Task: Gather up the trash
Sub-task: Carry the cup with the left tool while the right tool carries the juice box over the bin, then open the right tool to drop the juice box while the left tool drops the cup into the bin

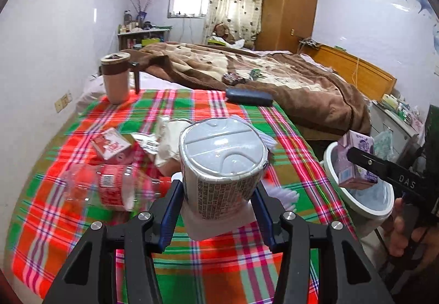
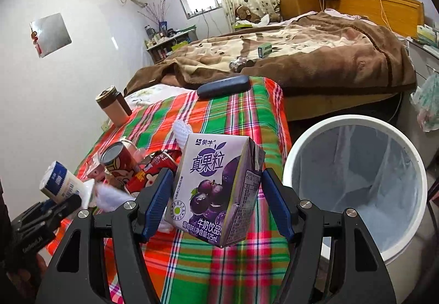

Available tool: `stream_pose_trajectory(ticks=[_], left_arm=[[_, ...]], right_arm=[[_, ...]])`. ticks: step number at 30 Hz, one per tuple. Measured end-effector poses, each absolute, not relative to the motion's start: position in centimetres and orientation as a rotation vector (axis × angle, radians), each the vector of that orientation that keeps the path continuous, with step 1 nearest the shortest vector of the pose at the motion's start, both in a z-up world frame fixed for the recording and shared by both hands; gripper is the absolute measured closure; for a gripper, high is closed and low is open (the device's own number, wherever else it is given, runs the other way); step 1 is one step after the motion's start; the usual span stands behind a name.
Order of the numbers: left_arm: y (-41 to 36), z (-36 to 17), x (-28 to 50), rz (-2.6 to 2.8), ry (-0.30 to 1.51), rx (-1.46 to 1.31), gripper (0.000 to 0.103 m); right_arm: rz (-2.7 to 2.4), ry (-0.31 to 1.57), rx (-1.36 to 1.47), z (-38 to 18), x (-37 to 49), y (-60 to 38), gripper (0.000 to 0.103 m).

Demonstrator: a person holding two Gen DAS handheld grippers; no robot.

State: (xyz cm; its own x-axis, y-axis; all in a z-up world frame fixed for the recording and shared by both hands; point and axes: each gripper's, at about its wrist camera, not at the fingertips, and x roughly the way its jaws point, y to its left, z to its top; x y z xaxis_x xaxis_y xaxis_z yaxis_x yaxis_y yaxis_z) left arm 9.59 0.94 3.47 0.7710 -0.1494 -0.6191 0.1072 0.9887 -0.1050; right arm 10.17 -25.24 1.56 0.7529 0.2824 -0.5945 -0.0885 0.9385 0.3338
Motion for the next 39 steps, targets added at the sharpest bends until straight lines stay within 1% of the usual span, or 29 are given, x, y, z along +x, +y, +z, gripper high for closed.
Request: stream_pose_trajectory(ticks=[6,13,25,39], left_arm=[[1.1,4.4,9.2,-0.142,0.664,-0.059,0.053],[-1.7,5.0,9.5,-0.231,0.651,-0.040,0.053],[-10.7,4.9,12.2,-0.428,0.676,-0.011,0.053],[-20.5,3.2,14.5,-0.595,0.733,0.066,0.052]], right_arm=[[0.224,0.679,0.305,1.9,9.7,-25.6,0.035],[0.196,0.658,0.308,2.6,9.0,-27.6,0.035],[0.032,0.662,0.310,2.4,8.3,-33.9,0.035],[-0.081,0.763,0.287,-0.1,9.1,-38.3,0.034]])
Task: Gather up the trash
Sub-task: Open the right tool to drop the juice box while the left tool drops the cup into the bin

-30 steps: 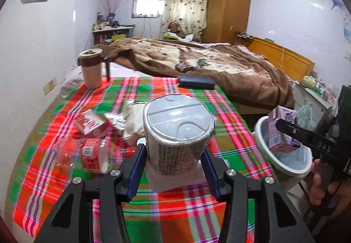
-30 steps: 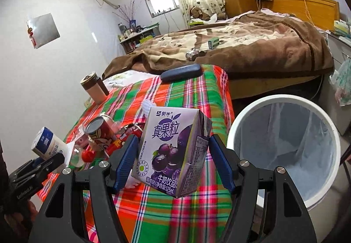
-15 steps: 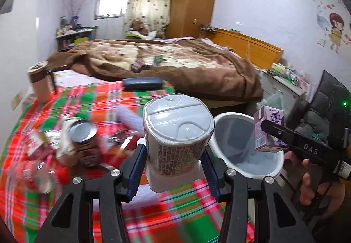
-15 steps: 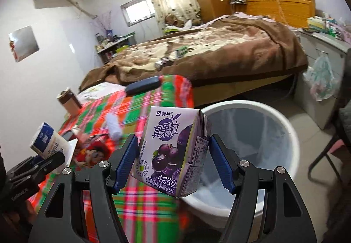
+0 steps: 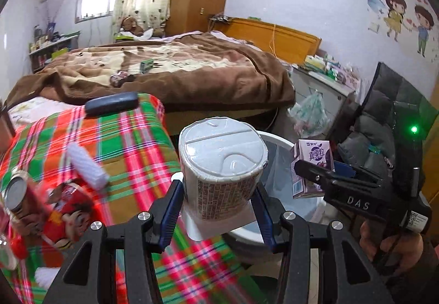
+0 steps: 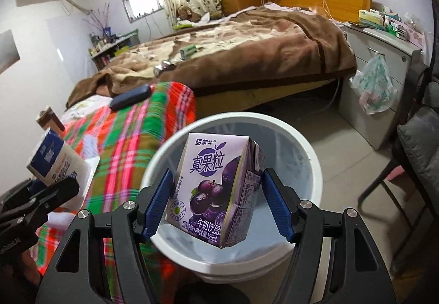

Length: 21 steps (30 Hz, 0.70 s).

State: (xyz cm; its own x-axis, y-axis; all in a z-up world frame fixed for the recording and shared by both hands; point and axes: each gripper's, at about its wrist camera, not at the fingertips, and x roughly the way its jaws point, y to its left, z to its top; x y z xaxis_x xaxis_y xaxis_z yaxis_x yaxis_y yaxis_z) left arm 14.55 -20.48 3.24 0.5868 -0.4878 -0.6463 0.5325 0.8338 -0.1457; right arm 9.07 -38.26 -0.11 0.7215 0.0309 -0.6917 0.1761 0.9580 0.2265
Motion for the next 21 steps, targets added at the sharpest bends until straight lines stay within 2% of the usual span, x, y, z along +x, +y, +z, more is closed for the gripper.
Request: stream_pose_trajectory(ticks=[11,15,21], left_arm=[[-23.6,0.9,16.2,-0.633,0.802,0.062,0.052],[-23.6,0.7,16.4,-0.637,0.794,0.056,0.038],[-23.2,0.8,16.5,-0.629,0.795,0.046,0.038]], right_arm=[[-0.127,0.846,0.282,-2.4,10.0,-40.5,0.034],[-0.165,0.848,0.287,-2.5,9.9,-41.0,0.034],[-0.166,0.846,0.287,-2.4,9.9,-41.0,0.034]])
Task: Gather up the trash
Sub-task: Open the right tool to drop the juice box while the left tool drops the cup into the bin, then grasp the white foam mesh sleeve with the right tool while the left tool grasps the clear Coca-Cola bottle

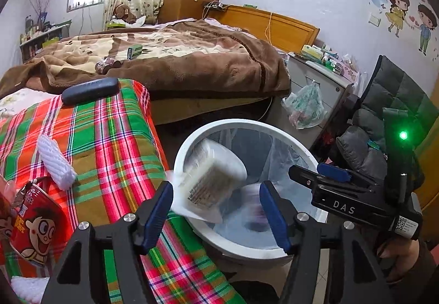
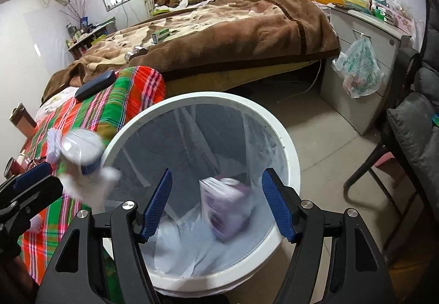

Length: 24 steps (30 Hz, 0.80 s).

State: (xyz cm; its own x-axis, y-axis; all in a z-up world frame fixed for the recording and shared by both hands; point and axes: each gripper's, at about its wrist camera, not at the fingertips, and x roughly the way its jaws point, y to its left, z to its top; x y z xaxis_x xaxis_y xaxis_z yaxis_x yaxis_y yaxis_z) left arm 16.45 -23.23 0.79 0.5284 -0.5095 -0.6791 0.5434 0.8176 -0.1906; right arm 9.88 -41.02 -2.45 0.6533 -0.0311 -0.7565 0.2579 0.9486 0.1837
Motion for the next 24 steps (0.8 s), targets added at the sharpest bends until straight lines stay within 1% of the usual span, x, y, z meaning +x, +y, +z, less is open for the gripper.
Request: stream_pose_trajectory(ticks=[12,24], left_arm=[[-20.4,1.9,14.8,-0.596,0.762,0.021,0.038],[-13.5,3.2,11.8,-0.488,0.709,-0.019,0.038]], right_arm=[[-0.148,0.789,0.328,-1.4,8.9,-40.0,0.034],[-0.039,0.701,0.299,0.3,7.9,-36.0,0.034]])
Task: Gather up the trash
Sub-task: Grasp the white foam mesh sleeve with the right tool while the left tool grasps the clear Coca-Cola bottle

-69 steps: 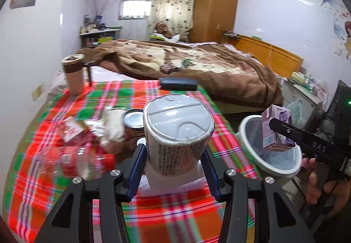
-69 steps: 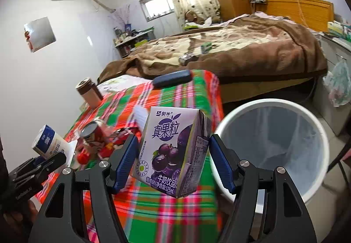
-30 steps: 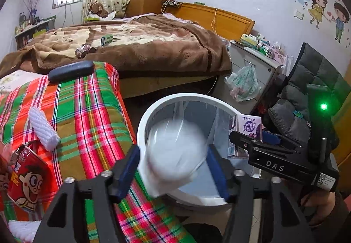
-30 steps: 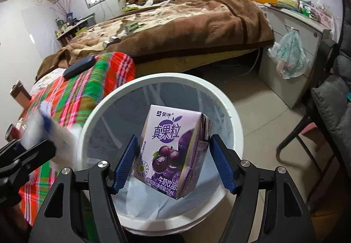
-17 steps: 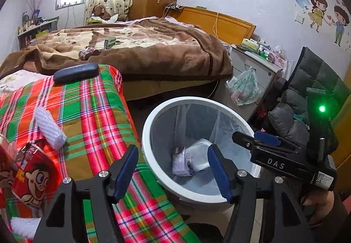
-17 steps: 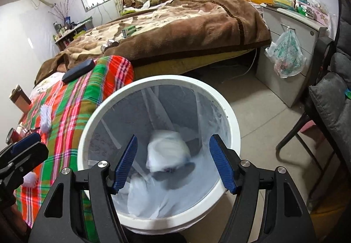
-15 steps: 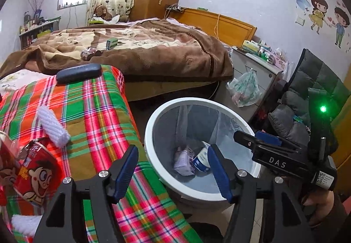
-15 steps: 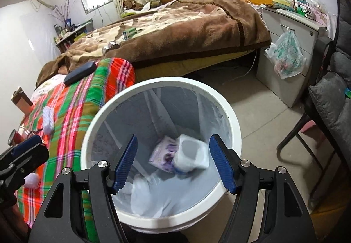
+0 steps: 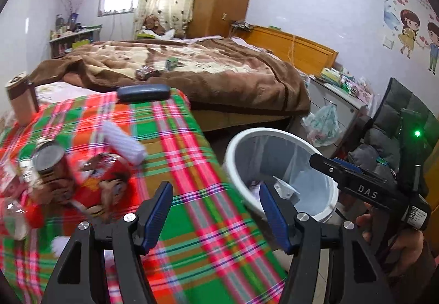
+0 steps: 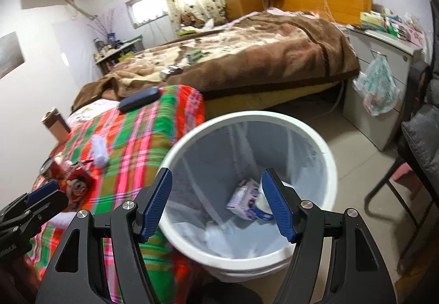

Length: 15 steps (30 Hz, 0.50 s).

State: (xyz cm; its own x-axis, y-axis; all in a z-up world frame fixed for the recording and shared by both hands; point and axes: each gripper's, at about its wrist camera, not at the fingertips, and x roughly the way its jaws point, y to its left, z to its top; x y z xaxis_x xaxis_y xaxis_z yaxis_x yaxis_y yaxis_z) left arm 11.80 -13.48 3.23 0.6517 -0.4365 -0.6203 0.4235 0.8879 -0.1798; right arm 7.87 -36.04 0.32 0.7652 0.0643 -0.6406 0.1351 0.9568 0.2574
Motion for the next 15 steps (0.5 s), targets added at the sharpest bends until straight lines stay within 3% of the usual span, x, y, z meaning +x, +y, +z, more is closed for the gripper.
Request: stream_pose_trajectory(ticks=[15], left_arm=[[-0.7,3.1,9.6,-0.261,0.681,-0.085,0.038]], right_arm=[[0.263,0.719,0.169,0.0,7.9,-26.3,0.034]])
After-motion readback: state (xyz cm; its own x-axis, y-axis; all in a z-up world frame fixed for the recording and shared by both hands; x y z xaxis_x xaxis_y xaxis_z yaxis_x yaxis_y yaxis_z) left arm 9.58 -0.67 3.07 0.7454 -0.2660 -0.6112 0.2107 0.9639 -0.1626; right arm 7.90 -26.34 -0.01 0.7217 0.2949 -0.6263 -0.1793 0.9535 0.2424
